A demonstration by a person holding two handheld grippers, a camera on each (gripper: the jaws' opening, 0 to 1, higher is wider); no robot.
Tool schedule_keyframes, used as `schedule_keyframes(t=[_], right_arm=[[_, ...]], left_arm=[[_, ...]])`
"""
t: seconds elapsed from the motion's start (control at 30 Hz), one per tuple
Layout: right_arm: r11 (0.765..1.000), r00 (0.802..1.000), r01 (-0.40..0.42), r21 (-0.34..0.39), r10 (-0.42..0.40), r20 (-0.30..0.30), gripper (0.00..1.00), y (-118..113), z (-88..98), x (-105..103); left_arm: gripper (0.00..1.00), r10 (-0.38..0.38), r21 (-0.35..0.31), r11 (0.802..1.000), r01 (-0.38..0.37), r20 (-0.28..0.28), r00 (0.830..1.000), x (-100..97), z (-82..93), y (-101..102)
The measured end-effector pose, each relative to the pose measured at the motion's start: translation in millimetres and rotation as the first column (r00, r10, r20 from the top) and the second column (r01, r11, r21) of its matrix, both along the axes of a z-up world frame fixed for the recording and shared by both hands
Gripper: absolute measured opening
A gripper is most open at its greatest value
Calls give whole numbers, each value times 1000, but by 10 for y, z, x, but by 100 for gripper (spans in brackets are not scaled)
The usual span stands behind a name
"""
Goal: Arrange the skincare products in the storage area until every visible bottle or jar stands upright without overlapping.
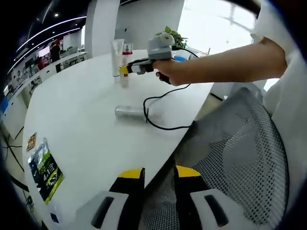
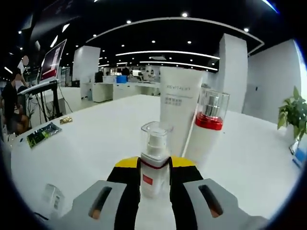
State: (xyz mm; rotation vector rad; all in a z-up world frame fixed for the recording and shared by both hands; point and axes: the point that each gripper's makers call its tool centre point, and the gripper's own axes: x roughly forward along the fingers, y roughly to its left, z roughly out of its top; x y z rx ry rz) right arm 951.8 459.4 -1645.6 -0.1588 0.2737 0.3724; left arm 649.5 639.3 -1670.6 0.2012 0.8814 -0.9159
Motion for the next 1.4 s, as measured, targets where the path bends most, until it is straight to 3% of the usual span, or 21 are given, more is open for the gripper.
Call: schedule_keyframes(t=[0.23,0.63,0.9,1.4], right_arm=[[999,999,-29,-15,30,34,20,11,20,53],[997,997,-62,52,60,38,20,-1,21,53],[994,992,-112,18,110,58,20,4,22,92],[994,994,-108,10,108,23,21,-20,19,131]], left_arm=[[25,-4,-1,1000,4,-11,1000,-6,-7,7],[24,-8,-8,1000,8,-22,1000,-14,-3,-8],[24,-6,-11,1000,6,-22,1000,-12,-3,-10],[23,-6,-14,1000,6,-27,1000,-16,1,-14]])
